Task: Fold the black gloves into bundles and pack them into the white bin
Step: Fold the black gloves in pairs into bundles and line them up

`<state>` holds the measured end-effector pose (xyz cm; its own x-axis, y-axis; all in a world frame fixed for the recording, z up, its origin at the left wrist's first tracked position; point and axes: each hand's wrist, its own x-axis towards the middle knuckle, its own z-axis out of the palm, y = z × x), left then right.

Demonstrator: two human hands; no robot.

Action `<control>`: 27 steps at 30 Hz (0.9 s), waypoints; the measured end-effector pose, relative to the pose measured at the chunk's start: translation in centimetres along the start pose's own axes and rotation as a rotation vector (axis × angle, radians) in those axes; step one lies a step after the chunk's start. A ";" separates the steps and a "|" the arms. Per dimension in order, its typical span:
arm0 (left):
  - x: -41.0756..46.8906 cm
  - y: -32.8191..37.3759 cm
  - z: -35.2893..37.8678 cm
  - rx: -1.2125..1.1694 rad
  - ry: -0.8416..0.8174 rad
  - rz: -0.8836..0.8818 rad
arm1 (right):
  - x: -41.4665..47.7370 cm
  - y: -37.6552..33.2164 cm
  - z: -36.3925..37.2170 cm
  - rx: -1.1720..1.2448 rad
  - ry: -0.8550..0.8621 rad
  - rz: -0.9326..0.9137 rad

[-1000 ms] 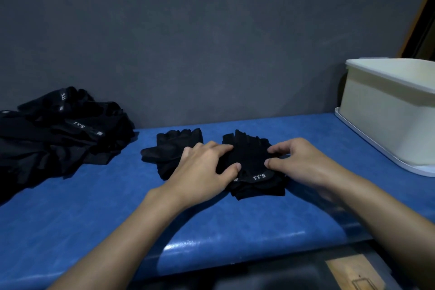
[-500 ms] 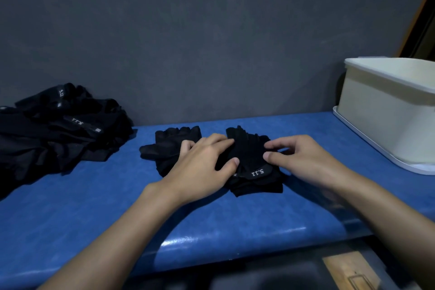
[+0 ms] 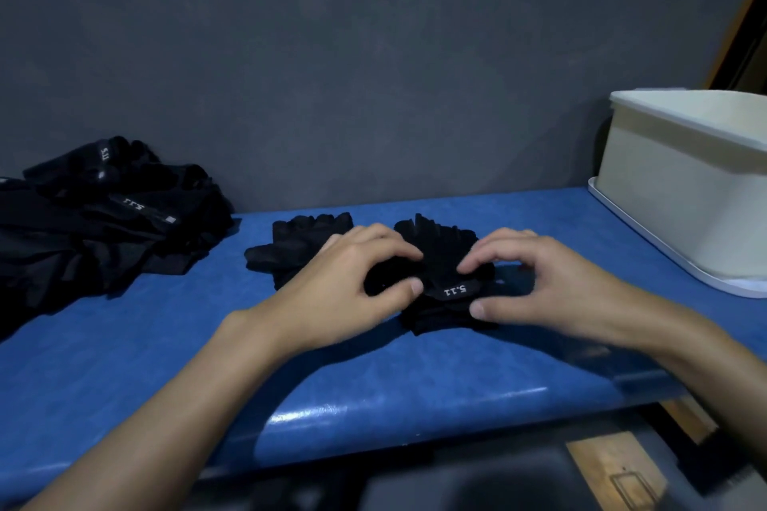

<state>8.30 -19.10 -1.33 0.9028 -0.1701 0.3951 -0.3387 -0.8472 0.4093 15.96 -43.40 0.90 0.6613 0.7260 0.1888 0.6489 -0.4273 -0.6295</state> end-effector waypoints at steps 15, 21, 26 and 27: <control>-0.4 -0.5 0.3 0.036 -0.074 0.046 | -0.8 0.8 0.1 -0.020 0.060 -0.018; -0.4 -0.6 0.3 0.018 -0.083 0.037 | -0.6 1.3 0.2 -0.011 -0.018 -0.028; -0.4 -0.7 0.1 0.049 -0.151 0.017 | -0.4 1.5 0.5 0.017 -0.043 0.003; -0.4 -0.8 0.1 0.035 -0.153 0.010 | -0.3 1.6 0.6 0.024 -0.023 0.002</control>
<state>8.24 -18.43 -1.84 0.9303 -0.2505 0.2680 -0.3405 -0.8616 0.3764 16.54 -43.95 -0.62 0.6534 0.7376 0.1704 0.6383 -0.4158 -0.6478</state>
